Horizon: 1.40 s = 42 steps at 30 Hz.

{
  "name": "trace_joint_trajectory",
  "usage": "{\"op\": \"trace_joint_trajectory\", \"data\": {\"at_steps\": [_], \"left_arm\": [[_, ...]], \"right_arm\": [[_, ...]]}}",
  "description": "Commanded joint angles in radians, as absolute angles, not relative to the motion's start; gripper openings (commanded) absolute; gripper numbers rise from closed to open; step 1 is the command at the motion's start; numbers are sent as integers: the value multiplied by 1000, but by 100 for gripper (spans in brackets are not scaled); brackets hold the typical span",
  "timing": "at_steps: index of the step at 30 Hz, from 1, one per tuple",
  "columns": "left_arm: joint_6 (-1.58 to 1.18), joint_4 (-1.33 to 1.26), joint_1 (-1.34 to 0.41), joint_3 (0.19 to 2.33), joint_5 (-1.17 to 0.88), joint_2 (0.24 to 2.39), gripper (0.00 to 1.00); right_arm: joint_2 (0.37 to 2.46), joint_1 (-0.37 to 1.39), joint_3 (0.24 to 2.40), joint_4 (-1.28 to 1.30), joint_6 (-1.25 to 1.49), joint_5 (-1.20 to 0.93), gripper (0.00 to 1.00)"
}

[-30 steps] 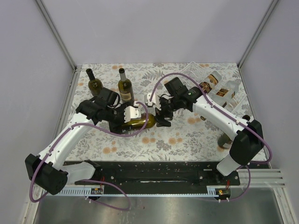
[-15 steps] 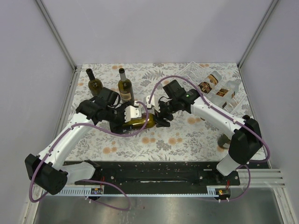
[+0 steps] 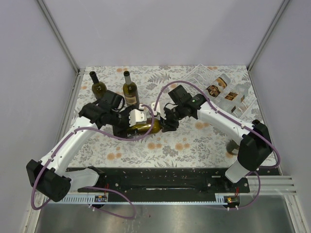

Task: Put the wine bottle on the wine rack
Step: Pick up the wine bottle from the center of the board.

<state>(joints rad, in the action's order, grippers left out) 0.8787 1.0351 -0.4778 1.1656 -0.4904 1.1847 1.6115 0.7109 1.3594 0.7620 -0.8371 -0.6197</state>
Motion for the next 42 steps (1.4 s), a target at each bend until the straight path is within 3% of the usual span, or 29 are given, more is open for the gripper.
{"op": "trace_joint_trajectory", "data": {"at_steps": [1,4,8,10,18,22,32,42], "left_arm": [[870,936,-485,1255,-641,1172,0],[865,927,-486,1255,-634,1177,12],[850,891,-485,1255,-614,1174,49],[841,874,-485,1259,-604,1170,62],[819,844,-480,1308,-566,1167,91],[796,816,-463,1325,-575,1147,99],[677,770,-373,1345,-652,1094,99],[500,672,-370,1328,-531,1054,99]], "right_arm": [[1592,709,1351,739,-796,-601,0],[1553,709,1342,753,-784,-620,0],[1514,709,1339,770,-764,-629,0],[1494,710,1336,782,-756,-621,0],[1424,707,1281,811,-769,-565,0],[1393,707,1253,819,-772,-543,0],[1373,667,1256,801,-692,-557,0],[1318,640,1281,785,-577,-560,0]]}}
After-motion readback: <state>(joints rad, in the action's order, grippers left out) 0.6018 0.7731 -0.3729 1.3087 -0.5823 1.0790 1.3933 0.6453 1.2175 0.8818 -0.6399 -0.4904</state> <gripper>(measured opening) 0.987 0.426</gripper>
